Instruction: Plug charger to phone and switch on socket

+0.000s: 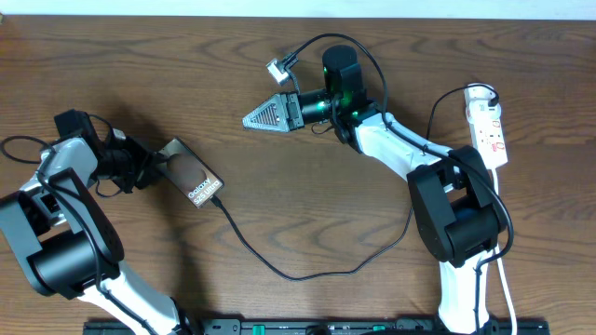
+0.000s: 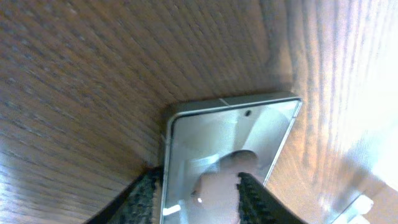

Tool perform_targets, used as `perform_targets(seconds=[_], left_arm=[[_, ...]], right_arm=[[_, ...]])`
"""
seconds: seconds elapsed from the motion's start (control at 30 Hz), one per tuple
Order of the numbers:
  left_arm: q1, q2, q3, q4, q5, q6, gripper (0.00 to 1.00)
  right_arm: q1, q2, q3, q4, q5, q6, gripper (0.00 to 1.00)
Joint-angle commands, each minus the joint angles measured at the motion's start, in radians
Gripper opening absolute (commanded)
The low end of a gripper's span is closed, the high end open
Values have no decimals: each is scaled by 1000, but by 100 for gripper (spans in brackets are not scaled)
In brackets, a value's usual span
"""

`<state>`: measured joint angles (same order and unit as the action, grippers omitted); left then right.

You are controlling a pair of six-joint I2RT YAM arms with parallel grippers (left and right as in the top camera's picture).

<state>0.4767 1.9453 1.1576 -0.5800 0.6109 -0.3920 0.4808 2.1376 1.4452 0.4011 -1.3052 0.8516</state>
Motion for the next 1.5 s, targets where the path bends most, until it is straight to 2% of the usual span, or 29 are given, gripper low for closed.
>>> perform_targets(seconds=[0.0,0.13,0.23,0.57,0.73,0.97,1.17,1.3,1.37,1.47], left_arm=[[0,11,-21,-14,-33,3,53],[5,2,-12,-5,135,37,59],[5,-20,-6,10,204,37,63],[5,-228,-5,-3,216,37,80],[5,-367,-5,-19,217,36,85],[5,-543,-5,-5,352,36,91],[5,-636,-5,2,373,36,93],[5,-652,-5,2,377,36,93],[5,-651,-5,1,376,36,94],[5,-651,-5,2,376,36,94]], right_arm=[[5,6,11,-2,-11,-19,99],[3,6,11,-10,-18,-19,99],[3,6,11,-23,-18,-20,99],[-1,6,11,-121,-1,-109,99],[-2,6,11,-198,63,-150,99],[-9,6,11,-555,343,-255,99],[-70,5,51,-801,490,-318,99],[-137,0,183,-1099,640,-414,99],[-172,0,322,-1312,806,-460,99],[-204,0,480,-1471,947,-496,99]])
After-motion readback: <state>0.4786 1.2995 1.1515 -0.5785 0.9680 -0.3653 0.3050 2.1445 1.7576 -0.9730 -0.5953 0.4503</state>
